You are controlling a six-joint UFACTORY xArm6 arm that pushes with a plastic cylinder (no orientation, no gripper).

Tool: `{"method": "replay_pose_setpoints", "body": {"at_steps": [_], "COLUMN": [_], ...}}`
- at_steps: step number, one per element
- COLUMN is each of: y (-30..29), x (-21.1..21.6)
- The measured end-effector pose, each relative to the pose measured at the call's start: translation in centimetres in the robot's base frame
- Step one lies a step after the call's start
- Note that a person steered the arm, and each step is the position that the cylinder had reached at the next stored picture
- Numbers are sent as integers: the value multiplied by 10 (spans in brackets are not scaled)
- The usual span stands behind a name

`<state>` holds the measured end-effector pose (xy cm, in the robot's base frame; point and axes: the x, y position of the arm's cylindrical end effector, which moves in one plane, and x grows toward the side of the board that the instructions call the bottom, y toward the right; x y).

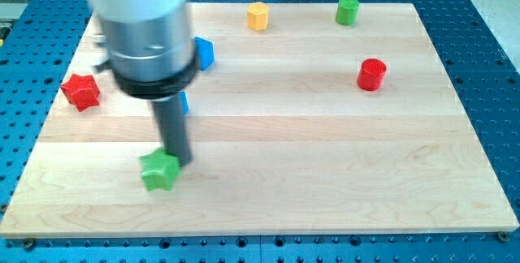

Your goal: Move the green star to the bottom left of the board

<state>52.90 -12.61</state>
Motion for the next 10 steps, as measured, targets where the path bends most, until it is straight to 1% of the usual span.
{"method": "replay_pose_setpoints", "body": {"at_steps": [1, 2, 3, 4, 5, 6, 7, 8, 9, 10], "y": [-18, 59, -3, -54, -39, -58, -78, -78, -1, 17], "x": [0, 13, 36, 36, 17, -2, -2, -2, 17, 43]}}
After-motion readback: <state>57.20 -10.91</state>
